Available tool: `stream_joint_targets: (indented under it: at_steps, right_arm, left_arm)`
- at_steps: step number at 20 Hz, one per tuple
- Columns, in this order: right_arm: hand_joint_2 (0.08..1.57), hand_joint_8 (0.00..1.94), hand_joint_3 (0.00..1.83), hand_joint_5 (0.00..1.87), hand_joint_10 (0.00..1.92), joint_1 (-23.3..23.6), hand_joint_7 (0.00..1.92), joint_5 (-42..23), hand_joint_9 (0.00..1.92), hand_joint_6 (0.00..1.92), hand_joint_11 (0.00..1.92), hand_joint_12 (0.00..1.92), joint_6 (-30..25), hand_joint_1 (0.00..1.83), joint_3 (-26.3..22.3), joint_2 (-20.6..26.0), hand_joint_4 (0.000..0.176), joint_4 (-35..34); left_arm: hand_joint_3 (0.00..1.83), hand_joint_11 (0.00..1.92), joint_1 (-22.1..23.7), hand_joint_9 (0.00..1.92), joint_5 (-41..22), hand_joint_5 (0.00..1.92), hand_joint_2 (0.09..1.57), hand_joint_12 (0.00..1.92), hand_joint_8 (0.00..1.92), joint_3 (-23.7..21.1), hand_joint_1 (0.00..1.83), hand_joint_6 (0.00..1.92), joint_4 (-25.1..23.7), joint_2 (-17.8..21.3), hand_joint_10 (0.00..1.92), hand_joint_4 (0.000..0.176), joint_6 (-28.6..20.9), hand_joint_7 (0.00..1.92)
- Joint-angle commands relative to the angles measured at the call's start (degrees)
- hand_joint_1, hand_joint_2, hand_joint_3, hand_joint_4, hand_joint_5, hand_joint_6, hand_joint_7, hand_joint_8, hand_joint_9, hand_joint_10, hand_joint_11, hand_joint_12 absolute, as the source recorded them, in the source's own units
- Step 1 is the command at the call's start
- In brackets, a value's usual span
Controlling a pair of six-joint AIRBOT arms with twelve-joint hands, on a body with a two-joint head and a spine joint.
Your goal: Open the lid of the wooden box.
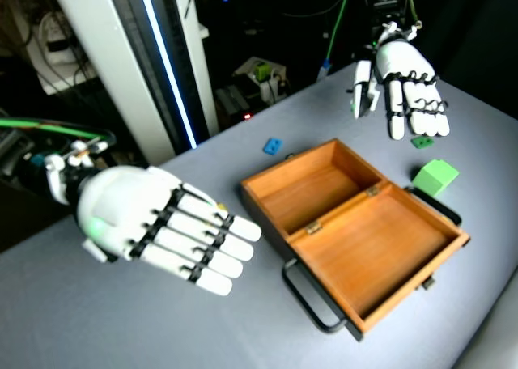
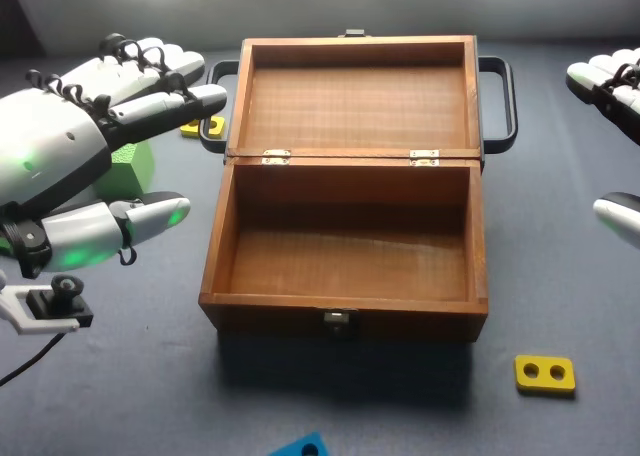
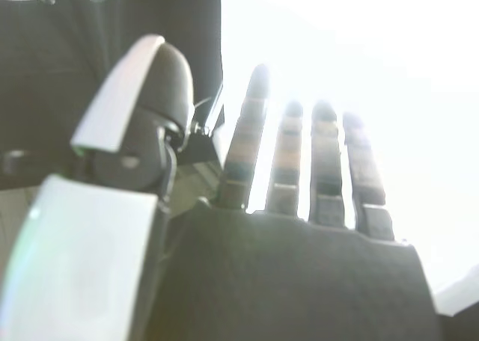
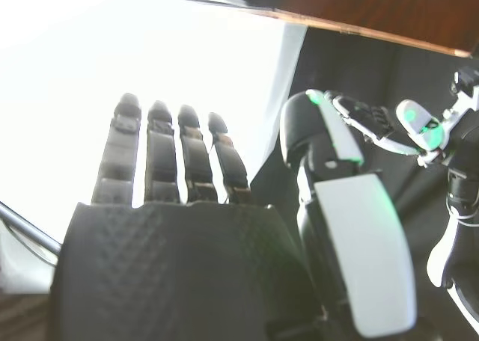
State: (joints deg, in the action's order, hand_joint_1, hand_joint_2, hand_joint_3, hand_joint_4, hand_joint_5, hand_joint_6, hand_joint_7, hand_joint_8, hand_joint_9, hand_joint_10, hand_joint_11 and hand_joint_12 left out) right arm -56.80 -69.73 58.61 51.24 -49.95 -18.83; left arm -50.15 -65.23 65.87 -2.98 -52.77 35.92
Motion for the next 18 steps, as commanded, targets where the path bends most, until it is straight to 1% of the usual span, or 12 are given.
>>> stream_joint_targets:
  at_steps: [1, 6, 7, 8, 9, 11, 12, 14, 15, 16, 17, 18]
  right_arm:
    - [1.43, 0.0, 0.01, 0.0, 0.0, 0.44, 0.0, -8.16, 0.0, 0.0, 0.0, 0.0, -0.13, 0.51, -0.12, 0.51, 0.0, 0.62]
    - [1.45, 0.0, 0.01, 0.0, 0.0, -0.8, 0.0, -11.64, 0.0, 0.0, 0.03, 0.03, -0.13, 0.56, -1.87, 2.69, 0.0, 0.62]
    - [1.45, 0.0, 0.01, 0.0, 0.0, -1.34, 0.0, -12.69, 0.0, 0.0, 0.03, 0.04, -0.13, 0.47, -2.23, 3.19, 0.0, 0.62]
    - [1.45, 0.0, 0.0, 0.0, 0.0, -1.83, 0.0, -13.75, 0.0, 0.0, 0.0, 0.21, -0.14, 0.38, -2.65, 3.74, 0.0, 0.62]
    - [1.44, 0.0, 0.0, 0.0, 0.0, -2.43, 0.0, -14.93, 0.0, 0.0, 0.0, 0.04, -0.14, 0.37, -3.17, 4.44, 0.0, 0.62]
    - [1.45, 0.0, 0.0, 0.0, 0.0, -3.78, 0.0, -17.5, 0.0, 0.0, 0.0, 0.0, -0.48, 0.36, -4.0, 5.64, 0.0, 0.61]
    - [1.42, 0.0, 0.0, 0.0, 0.0, -4.59, 0.0, -19.02, 0.0, 0.0, 0.0, 0.0, -0.78, 0.32, -4.47, 6.41, 0.025, 0.61]
    - [1.39, 0.0, 0.0, 0.0, 0.0, -5.3, 0.0, -20.51, 0.0, 0.0, 0.0, 0.0, -0.8, 0.26, -4.95, 7.2, 0.019, 0.61]
    - [1.41, 0.0, 0.0, 0.0, 0.0, -5.78, 0.0, -21.63, 0.0, 0.0, 0.01, 0.01, -0.8, 0.29, -5.23, 7.67, 0.0, 0.61]
    - [1.4, 0.0, 0.0, 0.0, 0.0, -6.28, 0.0, -23.28, 0.0, 0.0, 0.01, 0.01, -0.82, 0.34, -5.57, 8.25, 0.0, 0.63]
    - [1.38, 0.0, 0.0, 0.0, 0.0, -6.48, 0.0, -24.11, 0.0, 0.0, 0.01, 0.01, -0.82, 0.34, -5.73, 8.59, 0.0, 0.74]
    - [1.35, 0.0, 0.01, 0.0, 0.0, -6.56, 0.0, -25.1, 0.0, 0.0, 0.0, 0.13, -0.82, 0.32, -5.94, 9.04, 0.0, 0.93]
  left_arm:
    - [0.0, 0.0, 0.02, 0.0, -8.62, 0.18, 1.39, 0.0, 0.0, -0.29, 0.37, 0.0, 1.72, -0.13, 0.0, 0.0, -0.24, 0.0]
    - [0.0, 0.0, -1.79, 0.0, -13.17, 0.08, 1.41, 0.0, 0.0, -1.43, 0.39, 0.0, 3.19, 0.49, 0.0, 0.0, 0.27, 0.0]
    - [0.0, 0.0, -2.27, 0.0, -14.15, 0.09, 1.4, 0.0, 0.0, -1.79, 0.43, 0.01, 3.65, 0.72, 0.0, 0.0, 0.6, 0.0]
    - [0.0, 0.0, -2.77, 0.0, -15.38, 0.1, 1.4, 0.0, 0.0, -2.08, 0.46, 0.01, 4.26, 0.94, 0.0, 0.0, 0.89, 0.0]
    - [0.0, 0.02, -3.31, 0.0, -16.48, 0.08, 1.4, 0.01, 0.0, -2.36, 0.48, 0.0, 4.82, 1.18, 0.0, 0.0, 1.15, 0.01]
    - [0.01, 0.0, -4.1, 0.0, -18.3, 0.0, 1.43, 0.0, 0.0, -2.79, 0.4, 0.0, 5.76, 1.51, 0.0, 0.0, 1.61, 0.0]
    - [0.0, 0.0, -4.35, 0.0, -19.13, 0.0, 1.42, 0.0, 0.0, -2.89, 0.44, 0.0, 6.09, 1.63, 0.0, 0.0, 1.61, 0.0]
    - [0.0, 0.0, -4.76, 0.0, -20.39, 0.0, 1.41, 0.0, 0.0, -3.04, 0.48, 0.0, 6.74, 1.73, 0.0, 0.0, 1.68, 0.0]
    - [0.0, 0.02, -5.07, 0.0, -21.23, 0.0, 1.39, 0.01, 0.0, -3.14, 0.43, 0.0, 7.31, 1.77, 0.0, 0.054, 1.82, 0.0]
    - [0.0, 0.0, -5.49, 0.0, -22.29, 0.0, 1.39, 0.0, 0.0, -3.19, 0.37, 0.0, 7.95, 1.77, 0.0, 0.041, 1.81, 0.0]
    - [0.0, 0.0, -5.86, 0.0, -23.27, 0.0, 1.39, 0.0, 0.0, -3.23, 0.36, 0.0, 8.46, 1.78, 0.0, 0.048, 1.77, 0.0]
    - [0.0, 0.0, -6.14, 0.0, -24.37, 0.0, 1.38, 0.0, 0.0, -3.23, 0.35, 0.0, 8.82, 1.8, 0.0, 0.076, 1.49, 0.0]
